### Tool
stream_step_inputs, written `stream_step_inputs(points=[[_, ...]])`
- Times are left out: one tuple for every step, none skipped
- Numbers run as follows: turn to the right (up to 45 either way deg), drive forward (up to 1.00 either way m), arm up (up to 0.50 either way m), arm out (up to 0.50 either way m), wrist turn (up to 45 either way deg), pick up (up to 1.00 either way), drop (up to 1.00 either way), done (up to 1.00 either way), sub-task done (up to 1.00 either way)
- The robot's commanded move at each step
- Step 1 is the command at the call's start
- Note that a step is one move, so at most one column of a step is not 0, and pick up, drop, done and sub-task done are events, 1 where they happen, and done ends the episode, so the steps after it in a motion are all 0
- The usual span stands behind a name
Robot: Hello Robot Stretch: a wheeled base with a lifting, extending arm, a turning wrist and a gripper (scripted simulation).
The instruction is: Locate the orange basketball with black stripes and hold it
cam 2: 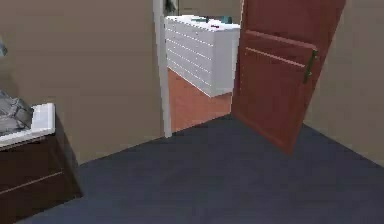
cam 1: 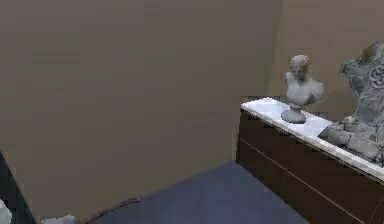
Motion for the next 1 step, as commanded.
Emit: stream_step_inputs(points=[[45.0,0.00,0.00,0.00,0.0,0.00,0.00,0.00,0.00]])
